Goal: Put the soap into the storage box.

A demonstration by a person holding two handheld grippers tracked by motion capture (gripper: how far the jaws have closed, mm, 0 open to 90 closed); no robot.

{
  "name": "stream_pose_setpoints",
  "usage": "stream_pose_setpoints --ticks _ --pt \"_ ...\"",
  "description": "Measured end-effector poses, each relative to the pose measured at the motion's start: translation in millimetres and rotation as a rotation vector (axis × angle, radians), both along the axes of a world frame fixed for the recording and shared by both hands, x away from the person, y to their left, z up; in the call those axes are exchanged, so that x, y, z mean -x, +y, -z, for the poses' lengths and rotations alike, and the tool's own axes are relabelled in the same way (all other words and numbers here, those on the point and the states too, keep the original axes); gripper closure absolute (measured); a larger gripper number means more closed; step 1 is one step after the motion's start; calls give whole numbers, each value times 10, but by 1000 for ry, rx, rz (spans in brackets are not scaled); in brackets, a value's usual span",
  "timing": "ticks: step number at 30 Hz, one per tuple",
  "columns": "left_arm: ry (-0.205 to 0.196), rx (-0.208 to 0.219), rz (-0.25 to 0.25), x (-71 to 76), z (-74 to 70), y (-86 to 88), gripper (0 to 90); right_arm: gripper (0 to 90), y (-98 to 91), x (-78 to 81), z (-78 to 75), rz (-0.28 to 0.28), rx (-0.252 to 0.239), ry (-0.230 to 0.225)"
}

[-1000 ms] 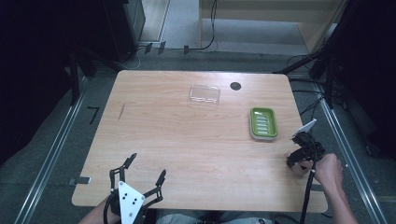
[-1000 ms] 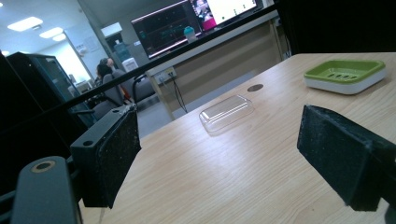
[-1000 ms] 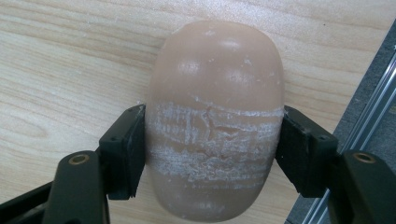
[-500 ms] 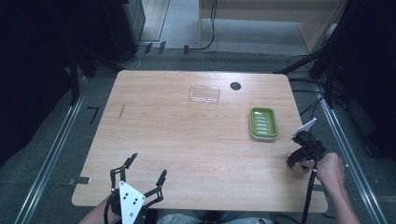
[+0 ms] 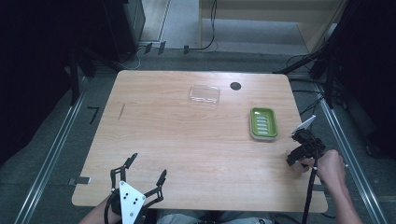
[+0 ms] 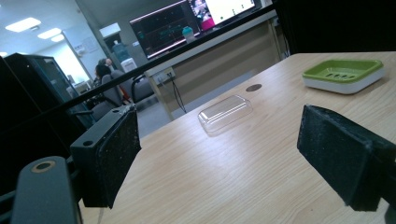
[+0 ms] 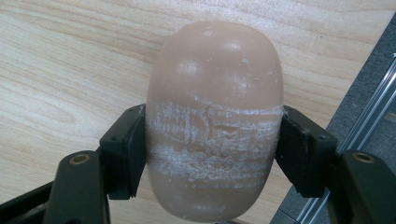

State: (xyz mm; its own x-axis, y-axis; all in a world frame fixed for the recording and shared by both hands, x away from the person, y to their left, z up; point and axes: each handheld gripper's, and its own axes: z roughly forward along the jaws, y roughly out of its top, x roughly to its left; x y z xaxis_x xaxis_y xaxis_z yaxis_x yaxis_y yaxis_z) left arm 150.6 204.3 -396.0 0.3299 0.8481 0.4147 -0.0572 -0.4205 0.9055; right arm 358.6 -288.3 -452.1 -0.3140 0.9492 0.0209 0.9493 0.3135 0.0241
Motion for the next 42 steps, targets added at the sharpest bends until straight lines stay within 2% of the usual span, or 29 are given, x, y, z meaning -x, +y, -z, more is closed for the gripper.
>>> stream_pose_setpoints --ticks 14,24,42 --pt "0 2 -2 -1 0 -1 138 331 71 -103 -58 -19 1 -5" --pt "0 1 -2 -2 1 0 138 331 142 -197 -154 -24 -9 -30" --pt "1 -1 -1 -2 1 -1 138 332 195 -282 -204 -27 -8 -36"
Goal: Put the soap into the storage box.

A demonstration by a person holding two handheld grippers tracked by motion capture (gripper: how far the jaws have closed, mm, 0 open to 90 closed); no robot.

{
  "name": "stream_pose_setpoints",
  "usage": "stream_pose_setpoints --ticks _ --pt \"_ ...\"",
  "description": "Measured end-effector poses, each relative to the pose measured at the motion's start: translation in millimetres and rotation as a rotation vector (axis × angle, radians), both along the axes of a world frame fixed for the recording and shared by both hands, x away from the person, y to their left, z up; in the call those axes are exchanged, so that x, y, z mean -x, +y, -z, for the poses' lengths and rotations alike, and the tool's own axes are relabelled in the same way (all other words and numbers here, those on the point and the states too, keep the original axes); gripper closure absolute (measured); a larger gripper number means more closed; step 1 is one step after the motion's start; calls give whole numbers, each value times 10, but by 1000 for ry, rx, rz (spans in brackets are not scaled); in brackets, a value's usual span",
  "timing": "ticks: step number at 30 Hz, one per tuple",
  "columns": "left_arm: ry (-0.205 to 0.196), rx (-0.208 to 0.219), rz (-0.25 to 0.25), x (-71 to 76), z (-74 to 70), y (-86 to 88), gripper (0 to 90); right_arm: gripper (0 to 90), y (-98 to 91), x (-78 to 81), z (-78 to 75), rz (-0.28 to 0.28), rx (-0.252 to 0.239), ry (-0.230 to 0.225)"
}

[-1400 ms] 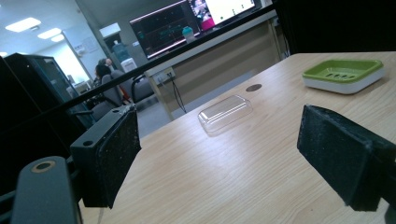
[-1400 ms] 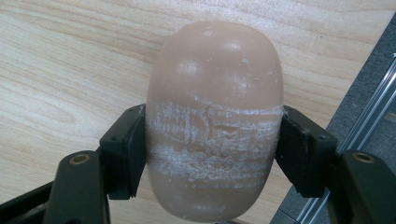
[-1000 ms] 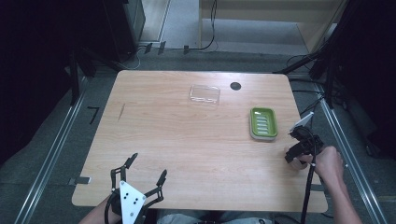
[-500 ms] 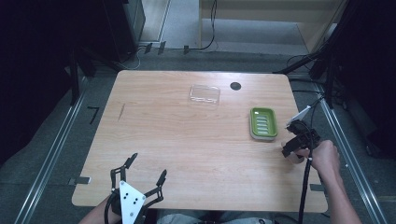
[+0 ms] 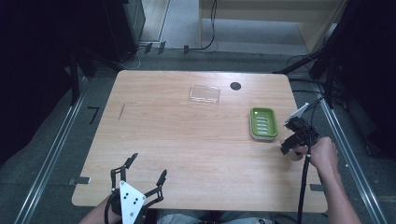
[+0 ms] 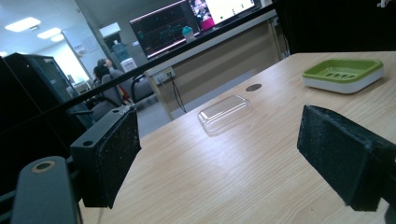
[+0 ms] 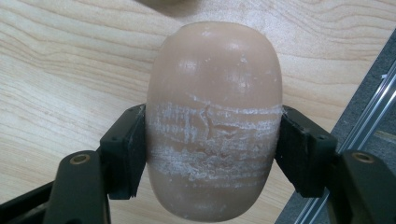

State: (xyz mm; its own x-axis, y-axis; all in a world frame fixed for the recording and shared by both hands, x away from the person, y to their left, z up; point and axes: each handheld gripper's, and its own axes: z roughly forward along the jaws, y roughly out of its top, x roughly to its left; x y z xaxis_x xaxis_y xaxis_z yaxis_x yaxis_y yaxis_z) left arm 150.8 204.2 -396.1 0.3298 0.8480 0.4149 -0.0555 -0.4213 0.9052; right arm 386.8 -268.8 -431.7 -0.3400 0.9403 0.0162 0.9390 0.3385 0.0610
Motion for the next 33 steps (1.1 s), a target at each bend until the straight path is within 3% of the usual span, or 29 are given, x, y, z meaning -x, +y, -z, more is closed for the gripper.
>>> stream_pose_setpoints --ticks 33 --pt "1 -3 -1 -2 0 3 138 333 197 -247 -150 -17 -12 -37"
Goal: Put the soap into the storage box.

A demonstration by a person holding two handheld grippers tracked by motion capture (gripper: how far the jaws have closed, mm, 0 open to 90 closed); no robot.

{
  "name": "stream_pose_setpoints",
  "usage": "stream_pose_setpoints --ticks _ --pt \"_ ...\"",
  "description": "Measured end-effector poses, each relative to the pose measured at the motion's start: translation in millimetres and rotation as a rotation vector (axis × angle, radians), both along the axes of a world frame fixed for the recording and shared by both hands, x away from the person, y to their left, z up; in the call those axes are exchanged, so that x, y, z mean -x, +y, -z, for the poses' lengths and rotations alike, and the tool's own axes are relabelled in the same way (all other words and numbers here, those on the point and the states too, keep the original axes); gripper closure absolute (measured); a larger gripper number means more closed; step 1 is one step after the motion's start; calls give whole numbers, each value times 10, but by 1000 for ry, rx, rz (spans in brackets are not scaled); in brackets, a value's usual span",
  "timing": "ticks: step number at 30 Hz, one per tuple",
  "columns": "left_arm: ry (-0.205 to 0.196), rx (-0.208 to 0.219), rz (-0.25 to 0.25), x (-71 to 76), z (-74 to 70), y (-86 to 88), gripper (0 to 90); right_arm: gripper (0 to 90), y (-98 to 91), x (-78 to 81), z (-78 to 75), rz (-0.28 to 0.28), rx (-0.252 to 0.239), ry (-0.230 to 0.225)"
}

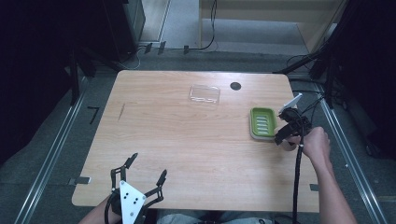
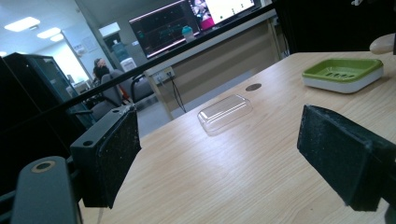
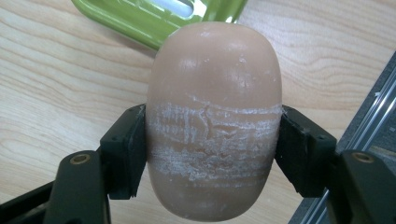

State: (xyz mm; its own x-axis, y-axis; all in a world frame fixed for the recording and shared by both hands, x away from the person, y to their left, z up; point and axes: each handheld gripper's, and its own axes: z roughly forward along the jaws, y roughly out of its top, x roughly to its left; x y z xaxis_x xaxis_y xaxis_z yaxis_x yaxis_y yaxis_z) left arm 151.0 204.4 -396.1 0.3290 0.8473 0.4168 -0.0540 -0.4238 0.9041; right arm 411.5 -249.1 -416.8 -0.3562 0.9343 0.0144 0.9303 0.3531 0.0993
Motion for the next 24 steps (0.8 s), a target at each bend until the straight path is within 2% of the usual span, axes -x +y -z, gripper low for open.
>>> stream_pose_setpoints --ticks 24 --pt "-1 4 0 -1 0 3 138 334 79 -149 -103 -8 -19 -3"
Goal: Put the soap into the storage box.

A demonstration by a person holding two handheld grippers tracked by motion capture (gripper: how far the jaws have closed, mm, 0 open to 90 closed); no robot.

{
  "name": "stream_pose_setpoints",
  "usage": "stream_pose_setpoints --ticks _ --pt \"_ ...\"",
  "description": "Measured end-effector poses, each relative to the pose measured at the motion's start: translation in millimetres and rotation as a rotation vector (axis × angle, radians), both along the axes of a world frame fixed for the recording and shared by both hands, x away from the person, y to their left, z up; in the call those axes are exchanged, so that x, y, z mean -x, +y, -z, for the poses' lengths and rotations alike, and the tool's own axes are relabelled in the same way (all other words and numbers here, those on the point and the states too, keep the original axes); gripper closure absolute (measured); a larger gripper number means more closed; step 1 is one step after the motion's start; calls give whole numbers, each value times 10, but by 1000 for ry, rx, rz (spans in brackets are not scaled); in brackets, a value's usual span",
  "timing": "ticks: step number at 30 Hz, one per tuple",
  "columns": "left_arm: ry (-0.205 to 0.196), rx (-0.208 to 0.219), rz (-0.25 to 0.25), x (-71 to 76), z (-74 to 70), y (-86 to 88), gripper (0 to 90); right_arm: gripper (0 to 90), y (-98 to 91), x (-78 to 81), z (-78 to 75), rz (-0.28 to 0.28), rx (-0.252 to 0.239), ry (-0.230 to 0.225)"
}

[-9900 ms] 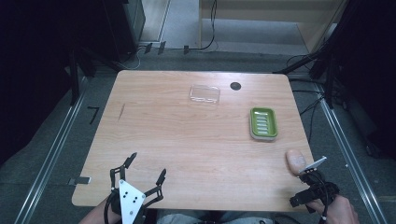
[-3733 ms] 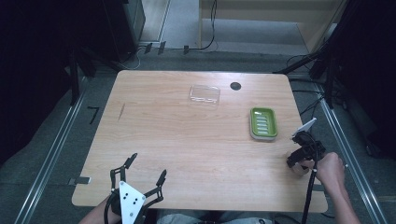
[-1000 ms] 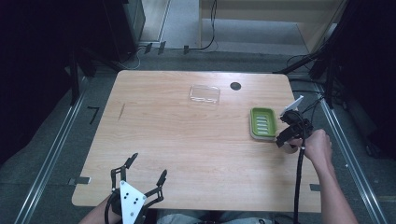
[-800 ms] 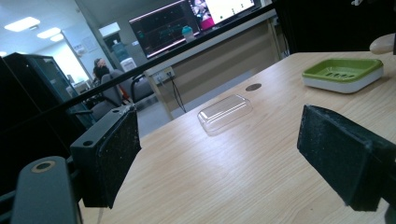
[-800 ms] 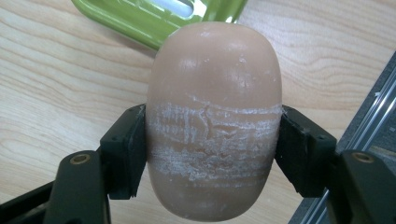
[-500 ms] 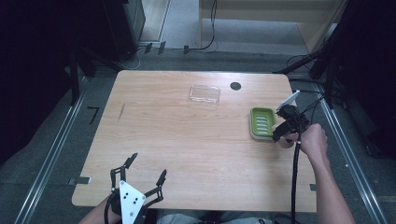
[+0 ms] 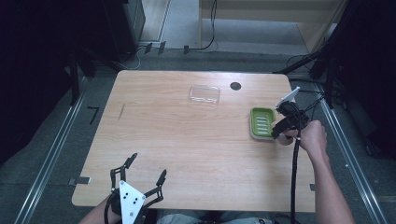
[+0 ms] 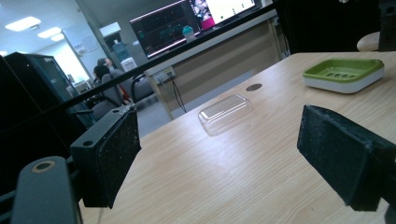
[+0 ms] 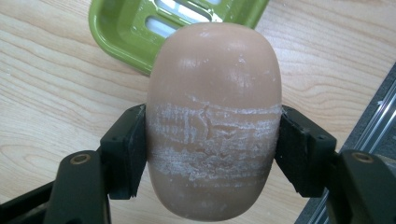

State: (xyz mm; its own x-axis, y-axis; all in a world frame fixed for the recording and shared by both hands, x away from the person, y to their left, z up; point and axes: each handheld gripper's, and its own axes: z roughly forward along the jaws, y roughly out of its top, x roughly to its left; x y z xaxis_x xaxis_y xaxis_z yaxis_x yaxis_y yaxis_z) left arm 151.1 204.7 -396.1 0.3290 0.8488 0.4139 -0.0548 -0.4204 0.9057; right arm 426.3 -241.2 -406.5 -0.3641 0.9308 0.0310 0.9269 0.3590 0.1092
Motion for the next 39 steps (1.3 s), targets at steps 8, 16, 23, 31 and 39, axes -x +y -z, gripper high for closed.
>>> stream_pose_setpoints --ticks 8,16,23,31,39 --pt "0 1 0 2 -1 4 138 334 69 -71 4 -10 -7 10" --pt "0 5 -2 2 1 9 138 334 99 -138 -31 -8 -15 0" --pt "0 5 -2 1 1 8 138 335 139 -208 -81 9 -28 -11" --pt "0 6 -5 3 1 9 138 334 190 -275 -89 11 -40 -25" --pt "-1 6 -6 6 1 14 138 335 221 -338 -82 20 -54 -30"
